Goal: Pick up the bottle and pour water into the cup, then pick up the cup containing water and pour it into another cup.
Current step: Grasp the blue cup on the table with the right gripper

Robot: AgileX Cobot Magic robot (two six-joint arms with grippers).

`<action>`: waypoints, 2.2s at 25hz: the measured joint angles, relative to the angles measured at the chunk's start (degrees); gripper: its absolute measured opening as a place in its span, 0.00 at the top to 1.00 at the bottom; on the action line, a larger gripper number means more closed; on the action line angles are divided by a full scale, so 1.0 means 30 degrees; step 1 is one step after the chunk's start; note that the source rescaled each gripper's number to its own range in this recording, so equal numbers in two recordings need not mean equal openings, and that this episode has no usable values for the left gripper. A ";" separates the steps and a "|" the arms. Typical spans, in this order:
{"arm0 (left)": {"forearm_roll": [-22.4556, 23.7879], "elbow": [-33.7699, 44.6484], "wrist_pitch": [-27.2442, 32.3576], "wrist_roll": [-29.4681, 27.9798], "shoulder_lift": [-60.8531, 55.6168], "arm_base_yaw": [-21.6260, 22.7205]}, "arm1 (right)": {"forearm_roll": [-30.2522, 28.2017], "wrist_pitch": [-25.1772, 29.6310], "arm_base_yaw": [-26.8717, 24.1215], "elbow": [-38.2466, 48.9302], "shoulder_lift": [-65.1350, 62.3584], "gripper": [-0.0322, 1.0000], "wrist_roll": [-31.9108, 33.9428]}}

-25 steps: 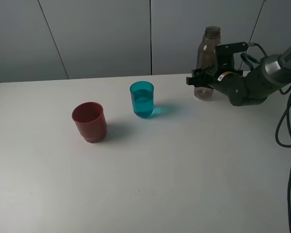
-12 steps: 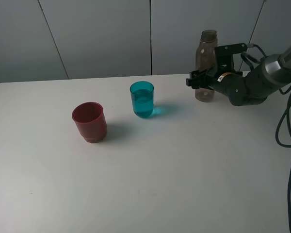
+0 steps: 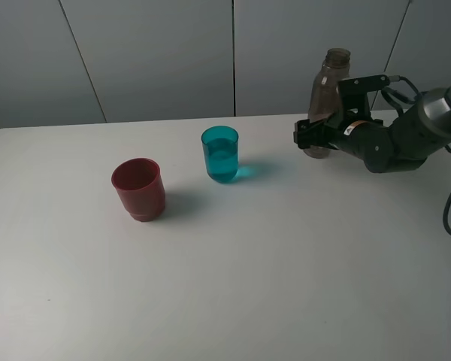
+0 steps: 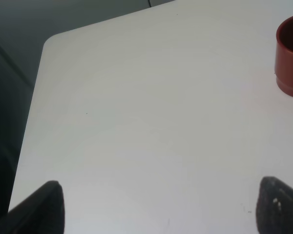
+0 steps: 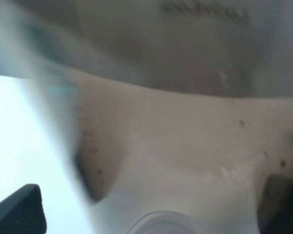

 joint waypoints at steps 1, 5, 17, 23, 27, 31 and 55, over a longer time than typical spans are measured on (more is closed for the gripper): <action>0.0000 0.0000 0.0000 0.0000 0.0000 0.0000 | 0.0044 0.0000 0.0000 0.0353 -0.0331 0.01 -0.0047; 0.0000 0.0000 0.0000 0.0000 0.0000 0.0000 | 0.0322 0.0000 0.0000 0.2473 -0.1923 0.01 -0.0046; 0.0000 0.0000 0.0000 0.0000 0.0000 0.0000 | -0.7168 0.0076 0.0000 0.8101 -0.6248 0.01 0.1237; 0.0000 0.0000 0.0000 0.0000 0.0000 0.0000 | -1.1947 -0.0698 0.0034 0.8246 -0.6248 0.01 0.2753; 0.0000 0.0000 0.0000 0.0000 0.0000 0.0000 | -1.2183 -0.0774 0.0034 0.7970 -0.6248 0.01 0.3110; 0.0000 0.0000 0.0000 0.0000 0.0000 0.0000 | -1.2418 -0.0888 0.0539 0.7305 -0.5968 0.01 0.3381; 0.0000 0.0000 0.0000 0.0000 0.0000 0.0000 | -0.8804 -0.0926 0.4943 0.0520 0.0965 0.01 0.3434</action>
